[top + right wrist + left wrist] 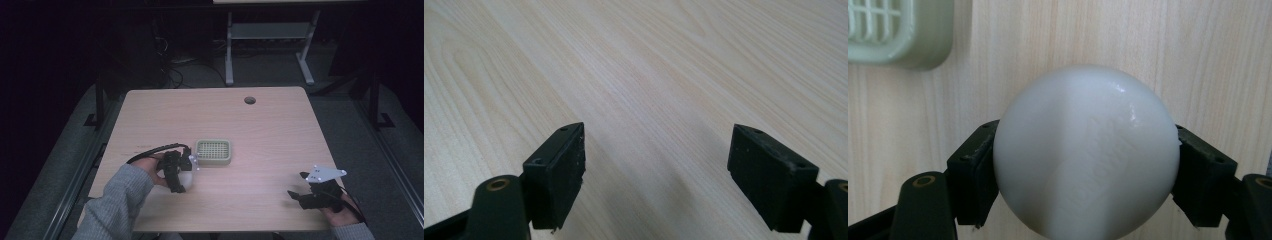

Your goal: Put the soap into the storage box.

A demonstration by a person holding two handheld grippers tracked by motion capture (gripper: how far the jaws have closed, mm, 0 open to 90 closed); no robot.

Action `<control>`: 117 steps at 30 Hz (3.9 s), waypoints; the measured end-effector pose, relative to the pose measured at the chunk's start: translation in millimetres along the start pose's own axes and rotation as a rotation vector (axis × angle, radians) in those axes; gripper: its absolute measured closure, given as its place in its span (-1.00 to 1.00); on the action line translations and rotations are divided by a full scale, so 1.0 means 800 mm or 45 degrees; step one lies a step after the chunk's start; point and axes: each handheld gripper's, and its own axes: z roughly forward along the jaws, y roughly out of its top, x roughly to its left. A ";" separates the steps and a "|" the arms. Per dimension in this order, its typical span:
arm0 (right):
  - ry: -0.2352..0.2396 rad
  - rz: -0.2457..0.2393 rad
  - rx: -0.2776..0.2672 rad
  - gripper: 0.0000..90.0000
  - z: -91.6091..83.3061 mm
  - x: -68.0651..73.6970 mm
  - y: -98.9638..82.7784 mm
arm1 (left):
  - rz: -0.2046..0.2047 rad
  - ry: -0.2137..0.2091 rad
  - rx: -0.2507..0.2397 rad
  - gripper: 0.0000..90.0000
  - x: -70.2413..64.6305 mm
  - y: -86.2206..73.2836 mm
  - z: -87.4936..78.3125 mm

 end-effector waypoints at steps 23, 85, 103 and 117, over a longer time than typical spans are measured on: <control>-0.003 -0.002 -0.002 -0.50 -0.001 0.000 0.000 | 0.033 0.021 0.013 -0.47 0.024 0.035 -0.013; 0.004 0.009 -0.018 -0.51 -0.001 -0.002 0.000 | -0.007 0.037 0.019 -0.47 0.103 0.098 -0.018; -0.003 0.007 -0.021 -0.51 -0.002 -0.004 -0.002 | -0.038 0.044 0.010 -0.47 0.126 0.111 0.000; 0.005 0.000 -0.032 -0.51 -0.002 -0.004 -0.001 | -0.022 0.040 0.035 -0.47 0.130 0.121 0.012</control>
